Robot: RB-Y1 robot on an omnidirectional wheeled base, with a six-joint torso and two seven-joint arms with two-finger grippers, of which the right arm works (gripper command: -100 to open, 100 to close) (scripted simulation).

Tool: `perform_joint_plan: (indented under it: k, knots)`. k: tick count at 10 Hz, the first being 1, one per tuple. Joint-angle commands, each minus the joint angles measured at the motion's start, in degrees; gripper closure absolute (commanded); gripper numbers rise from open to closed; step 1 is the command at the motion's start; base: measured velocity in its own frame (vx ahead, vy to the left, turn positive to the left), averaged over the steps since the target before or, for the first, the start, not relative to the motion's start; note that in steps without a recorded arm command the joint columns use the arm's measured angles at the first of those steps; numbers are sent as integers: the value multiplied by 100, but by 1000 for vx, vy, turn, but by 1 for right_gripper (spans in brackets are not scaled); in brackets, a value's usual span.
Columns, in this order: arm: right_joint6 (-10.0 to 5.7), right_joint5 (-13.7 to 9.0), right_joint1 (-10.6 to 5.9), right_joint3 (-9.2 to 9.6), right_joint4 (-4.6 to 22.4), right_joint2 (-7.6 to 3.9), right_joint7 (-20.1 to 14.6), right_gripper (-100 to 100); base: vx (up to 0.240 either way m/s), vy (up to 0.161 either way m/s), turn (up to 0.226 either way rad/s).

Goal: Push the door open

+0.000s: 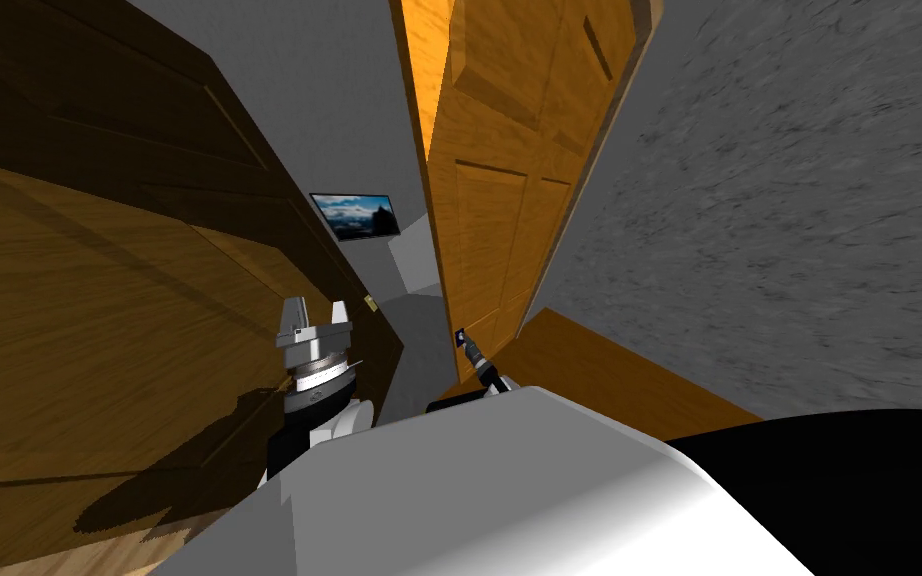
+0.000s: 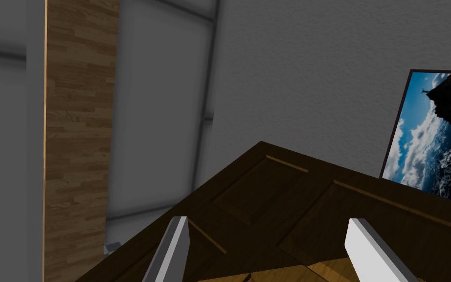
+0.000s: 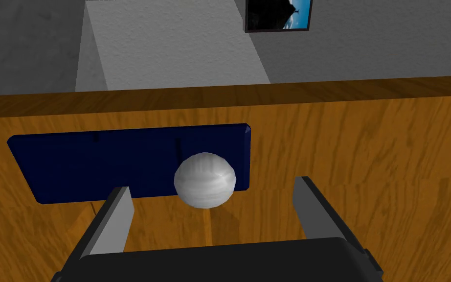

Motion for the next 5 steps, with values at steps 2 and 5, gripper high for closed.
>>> perform_joint_plan:
  k: [2, 5]
  knots:
    - [-15, -3, -8, -16, 32, 19, 5, -100, 171, 49, 16]
    - [-15, -3, -8, -16, 32, 19, 5, 100, -30, -8, 5]
